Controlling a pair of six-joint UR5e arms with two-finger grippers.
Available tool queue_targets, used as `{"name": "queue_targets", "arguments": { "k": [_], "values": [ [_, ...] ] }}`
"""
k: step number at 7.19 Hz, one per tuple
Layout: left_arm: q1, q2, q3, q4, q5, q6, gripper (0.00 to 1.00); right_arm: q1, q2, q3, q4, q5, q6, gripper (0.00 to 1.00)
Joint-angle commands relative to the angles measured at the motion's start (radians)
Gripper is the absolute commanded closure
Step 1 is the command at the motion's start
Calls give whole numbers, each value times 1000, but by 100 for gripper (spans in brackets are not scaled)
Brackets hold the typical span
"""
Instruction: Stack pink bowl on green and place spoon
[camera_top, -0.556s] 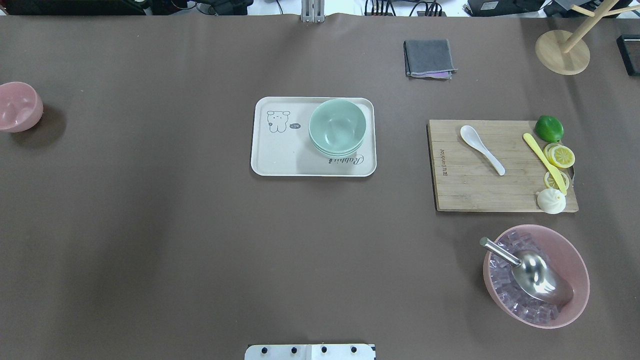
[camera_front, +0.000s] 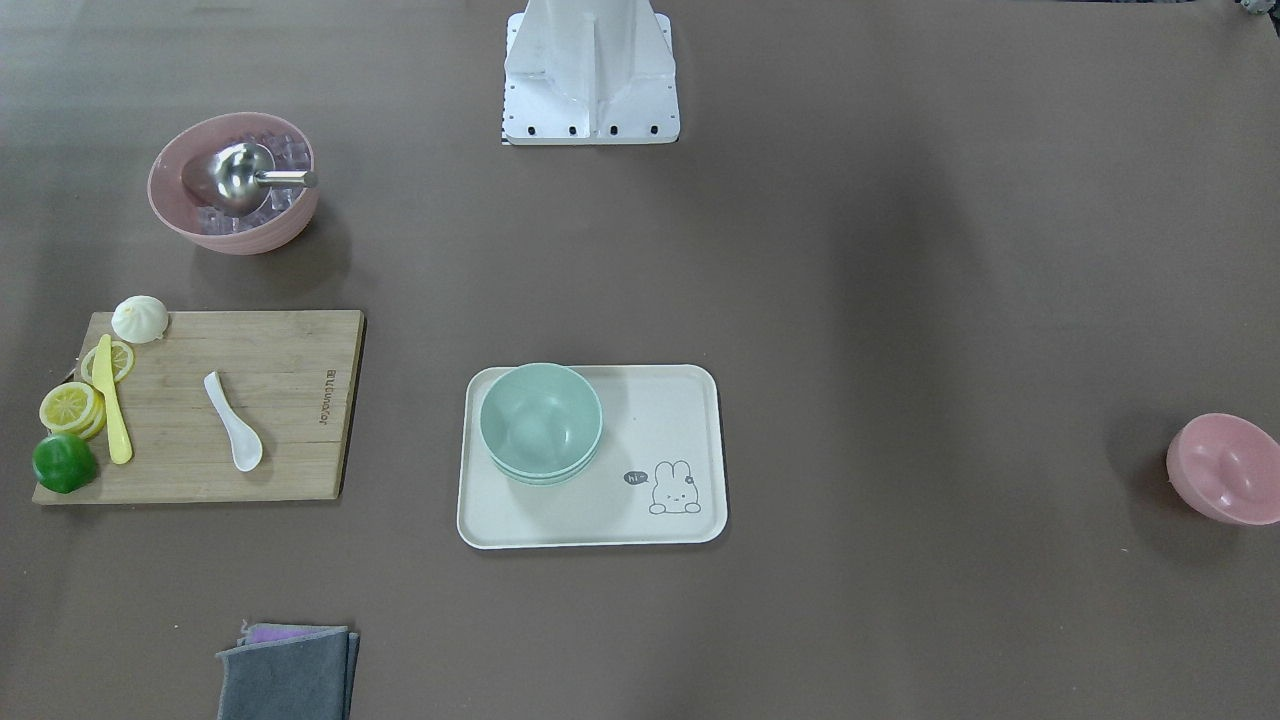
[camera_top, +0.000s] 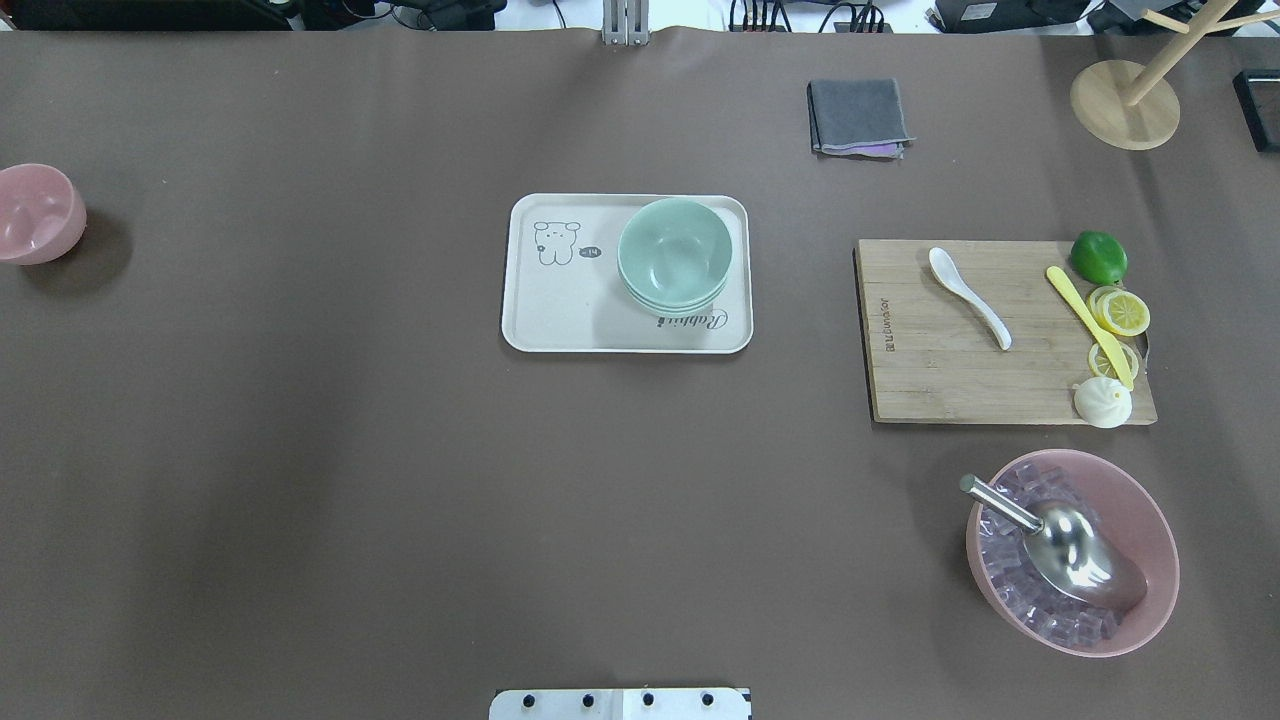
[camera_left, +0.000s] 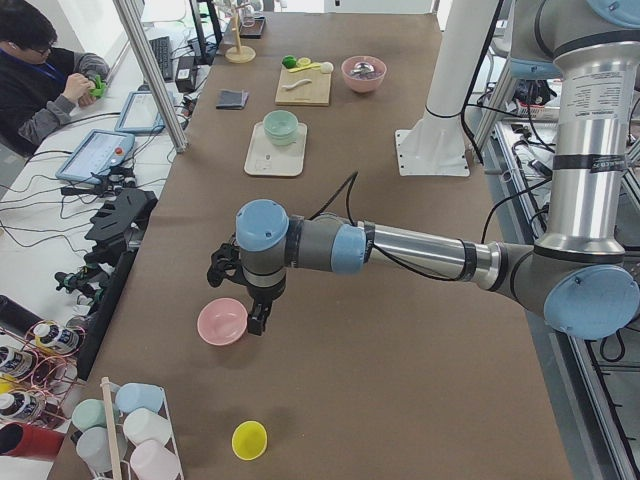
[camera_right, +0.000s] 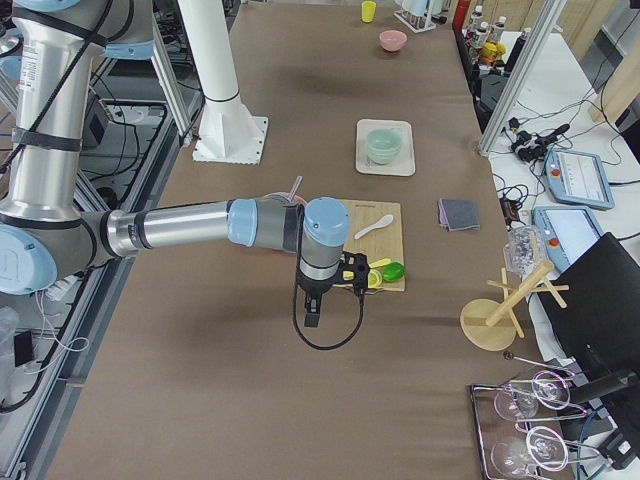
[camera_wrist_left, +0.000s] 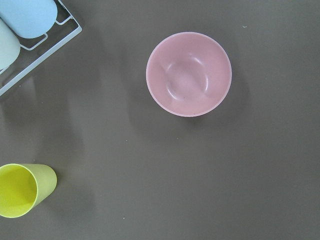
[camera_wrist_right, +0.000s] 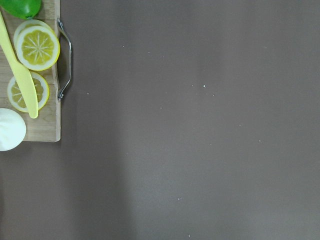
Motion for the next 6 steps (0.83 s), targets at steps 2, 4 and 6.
{"name": "queue_targets", "arguments": {
  "k": [2,4,6],
  "values": [
    [2,-49,-1,-61,-1,1,1,-2,85,7,1,9,6,0],
    [27,-78,49,-163,-10,-8,1,-2,162,-31,47,31,9,0],
    [28,-83,123,-175,-100,-40,1,-2,142,-44,88,53,1,0]
  ]
}}
